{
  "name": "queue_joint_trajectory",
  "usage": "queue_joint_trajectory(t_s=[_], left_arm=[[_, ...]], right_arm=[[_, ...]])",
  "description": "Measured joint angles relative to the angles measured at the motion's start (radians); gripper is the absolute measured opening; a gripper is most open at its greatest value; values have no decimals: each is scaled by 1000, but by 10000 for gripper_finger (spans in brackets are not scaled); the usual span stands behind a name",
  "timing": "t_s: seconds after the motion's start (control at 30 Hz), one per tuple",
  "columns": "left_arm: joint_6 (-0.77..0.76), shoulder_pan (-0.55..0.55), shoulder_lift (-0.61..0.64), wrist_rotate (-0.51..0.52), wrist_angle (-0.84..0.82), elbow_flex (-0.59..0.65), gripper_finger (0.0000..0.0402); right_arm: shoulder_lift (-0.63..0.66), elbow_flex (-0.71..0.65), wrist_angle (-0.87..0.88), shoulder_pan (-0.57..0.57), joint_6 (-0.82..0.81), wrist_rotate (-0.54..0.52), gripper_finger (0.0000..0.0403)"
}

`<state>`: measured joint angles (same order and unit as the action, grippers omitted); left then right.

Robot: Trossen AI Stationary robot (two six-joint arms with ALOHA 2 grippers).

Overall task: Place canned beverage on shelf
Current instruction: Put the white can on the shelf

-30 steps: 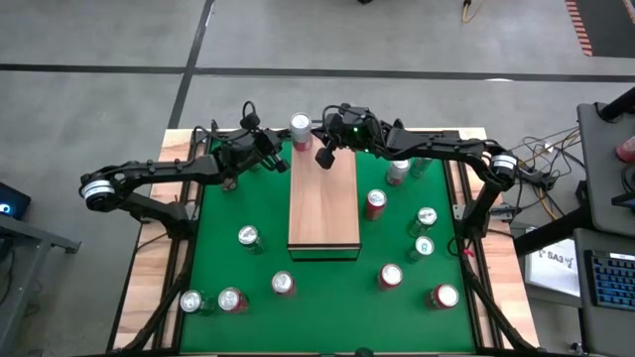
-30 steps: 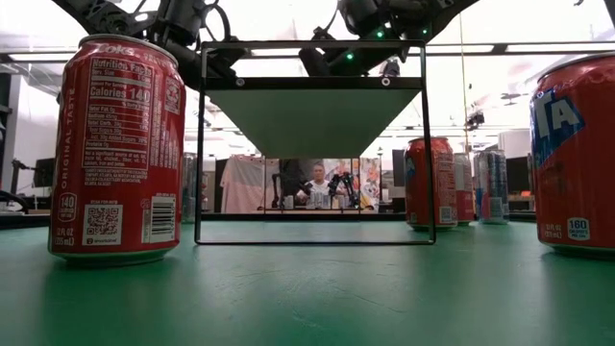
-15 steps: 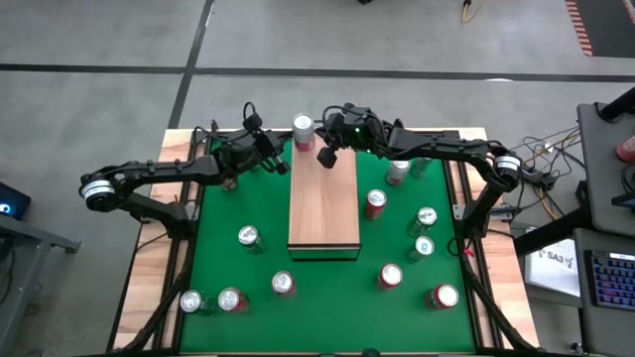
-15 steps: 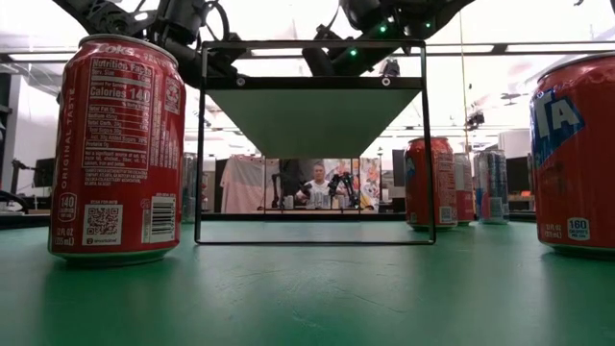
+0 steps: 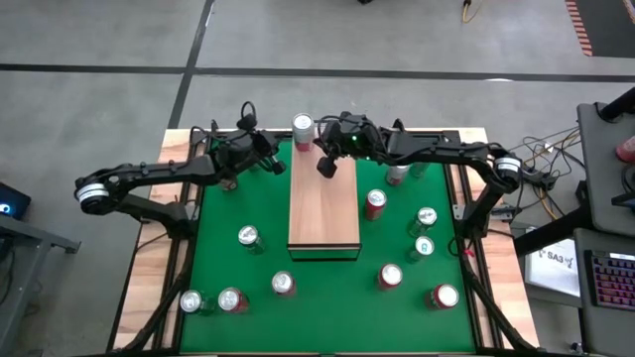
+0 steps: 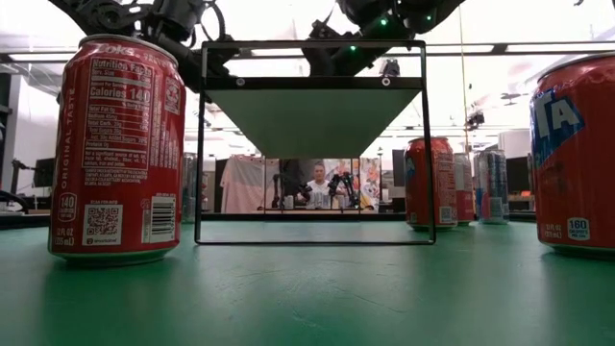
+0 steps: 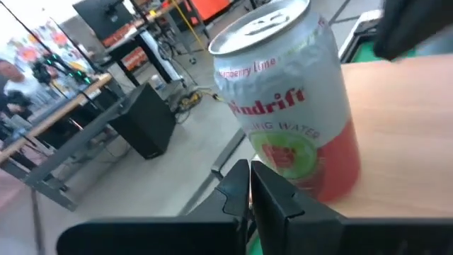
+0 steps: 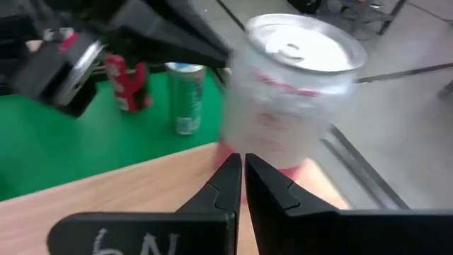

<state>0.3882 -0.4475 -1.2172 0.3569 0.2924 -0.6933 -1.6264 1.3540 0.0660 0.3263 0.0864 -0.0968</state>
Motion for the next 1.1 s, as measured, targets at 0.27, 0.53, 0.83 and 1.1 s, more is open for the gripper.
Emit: queue_joint_trajectory(t_s=[0.27, 0.53, 0.83, 1.1], left_arm=[[-61, 57, 212, -159, -87, 0, 0], [-87, 87, 388, -216, -181, 0, 0], [-95, 87, 436, -238, -213, 0, 0], [-92, 87, 394, -238, -214, 1, 0]], right_arm=[[-55, 0, -99, -42, 3, 1, 13], [-99, 0, -159, -5, 10, 0, 13], [-108, 0, -173, 21, 3, 0, 13], [-125, 0, -241, 22, 3, -4, 13]])
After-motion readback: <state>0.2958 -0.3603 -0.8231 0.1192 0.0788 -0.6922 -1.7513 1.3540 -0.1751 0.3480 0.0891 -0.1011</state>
